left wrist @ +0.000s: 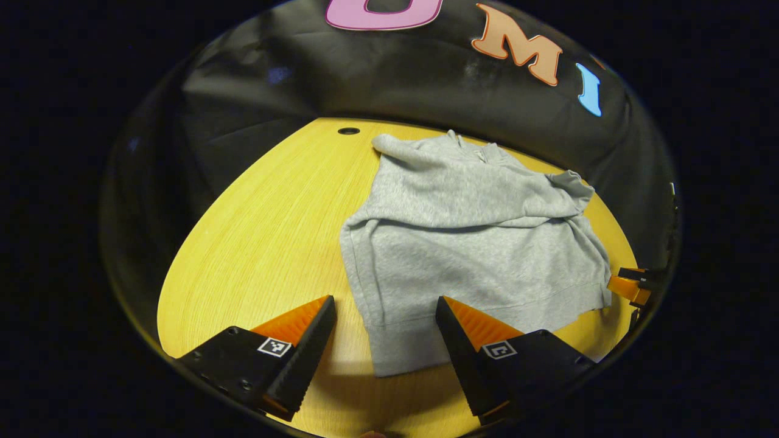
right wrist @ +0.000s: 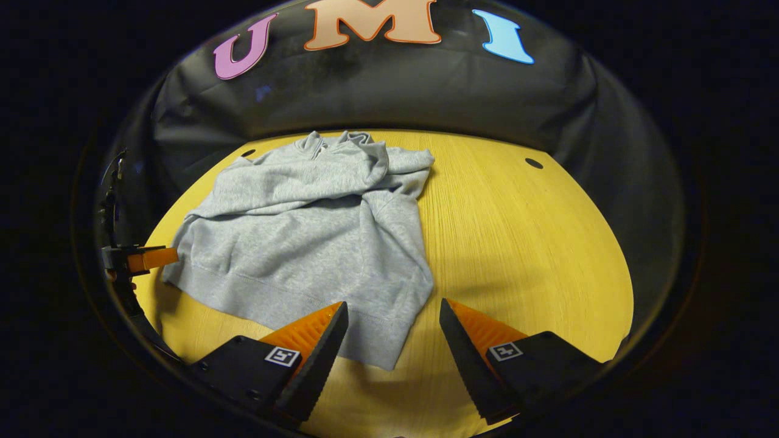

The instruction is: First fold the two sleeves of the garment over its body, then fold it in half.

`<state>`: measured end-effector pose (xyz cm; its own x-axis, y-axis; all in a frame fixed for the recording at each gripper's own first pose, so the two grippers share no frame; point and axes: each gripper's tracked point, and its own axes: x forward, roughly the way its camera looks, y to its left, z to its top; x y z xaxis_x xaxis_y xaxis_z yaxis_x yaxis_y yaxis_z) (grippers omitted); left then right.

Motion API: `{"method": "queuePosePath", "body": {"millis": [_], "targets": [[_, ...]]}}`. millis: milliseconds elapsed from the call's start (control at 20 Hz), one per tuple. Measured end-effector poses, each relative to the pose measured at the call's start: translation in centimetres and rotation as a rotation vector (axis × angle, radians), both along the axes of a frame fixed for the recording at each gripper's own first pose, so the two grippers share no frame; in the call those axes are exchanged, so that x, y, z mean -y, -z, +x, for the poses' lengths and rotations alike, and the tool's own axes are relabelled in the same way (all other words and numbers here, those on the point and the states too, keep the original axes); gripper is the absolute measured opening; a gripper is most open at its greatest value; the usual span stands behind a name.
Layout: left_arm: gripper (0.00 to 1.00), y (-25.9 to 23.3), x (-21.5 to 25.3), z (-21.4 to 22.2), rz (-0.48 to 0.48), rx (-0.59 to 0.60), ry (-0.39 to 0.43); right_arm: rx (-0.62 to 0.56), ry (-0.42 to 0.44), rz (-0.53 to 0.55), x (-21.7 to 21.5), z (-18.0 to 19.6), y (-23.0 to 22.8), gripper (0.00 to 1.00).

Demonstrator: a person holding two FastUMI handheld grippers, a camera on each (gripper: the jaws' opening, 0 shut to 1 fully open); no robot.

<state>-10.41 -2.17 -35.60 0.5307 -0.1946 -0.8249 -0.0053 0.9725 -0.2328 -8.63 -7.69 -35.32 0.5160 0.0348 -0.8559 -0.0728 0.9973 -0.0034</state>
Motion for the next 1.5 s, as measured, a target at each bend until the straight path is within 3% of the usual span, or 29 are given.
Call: {"method": "queuePosePath", "body": {"millis": [200, 250, 300, 350, 400, 550, 650, 700, 750, 800, 950, 1000, 1050, 1100, 1150, 1500], "targets": [[0.96, 0.5, -0.1, 0.2, 0.059, 0.031, 0.055, -0.039, -0.038, -0.015, -0.5, -0.9, 1.3, 0.97], [0.96, 0.7, -0.1, 0.0, 0.078, 0.029, 0.076, -0.051, -0.045, -0.020, -0.5, -1.1, 1.6, 0.92], [0.96, 0.5, 0.0, 0.3, 0.079, 0.047, 0.080, -0.065, -0.050, -0.020, -0.6, -1.4, 1.7, 0.96], [0.96, 0.4, 0.2, 0.3, 0.069, 0.052, 0.091, -0.055, -0.042, -0.008, -0.8, -1.1, 1.7, 0.92], [0.90, 0.5, 0.2, 0.3, 0.068, 0.059, 0.100, -0.075, -0.034, 0.010, -1.0, -1.5, 2.1, 0.87], [0.87, 0.6, 0.5, 0.4, 0.057, 0.061, 0.111, -0.092, -0.008, 0.024, -1.0, -1.5, 1.9, 0.77], [0.72, 0.6, 1.4, 0.5, 0.045, 0.059, 0.129, -0.096, -0.017, 0.035, -1.5, -1.3, 2.0, 0.75], [0.55, 0.5, 1.5, 0.4, 0.043, 0.056, 0.135, -0.094, -0.022, 0.043, -1.7, -1.3, 2.2, 0.63], [0.50, 0.4, 1.7, 0.4, 0.035, 0.057, 0.140, -0.099, -0.019, 0.049, -1.9, -1.3, 2.1, 0.59], [0.40, 0.3, 1.8, 0.5, 0.028, 0.059, 0.140, -0.092, -0.016, 0.072, -2.3, -1.1, 2.3, 0.41], [0.23, 0.2, 2.3, 0.9, -0.013, 0.066, 0.113, -0.114, -0.004, 0.093, -2.5, -1.1, 2.3, 0.13], [0.12, 0.4, 2.5, 1.0, -0.028, 0.068, 0.105, -0.121, 0.006, 0.101, -2.4, -1.1, 2.3, 0.12], [0.08, 0.4, 2.6, 1.1, -0.039, 0.062, 0.106, -0.130, 0.010, 0.108, -2.4, -0.9, 2.2, 0.12], [0.02, 0.4, 2.7, 1.0, -0.054, 0.046, 0.102, -0.139, 0.012, 0.111, -2.5, -0.9, 2.2, 0.06], [0.00, 0.3, 2.7, 1.0, -0.066, 0.026, 0.104, -0.149, 0.008, 0.112, -2.4, -0.9, 2.1, 0.12], [0.00, 0.0, 2.8, 0.3, -0.102, -0.047, 0.124, -0.185, 0.012, 0.120, -1.9, -1.4, 1.2, 0.12]]}}
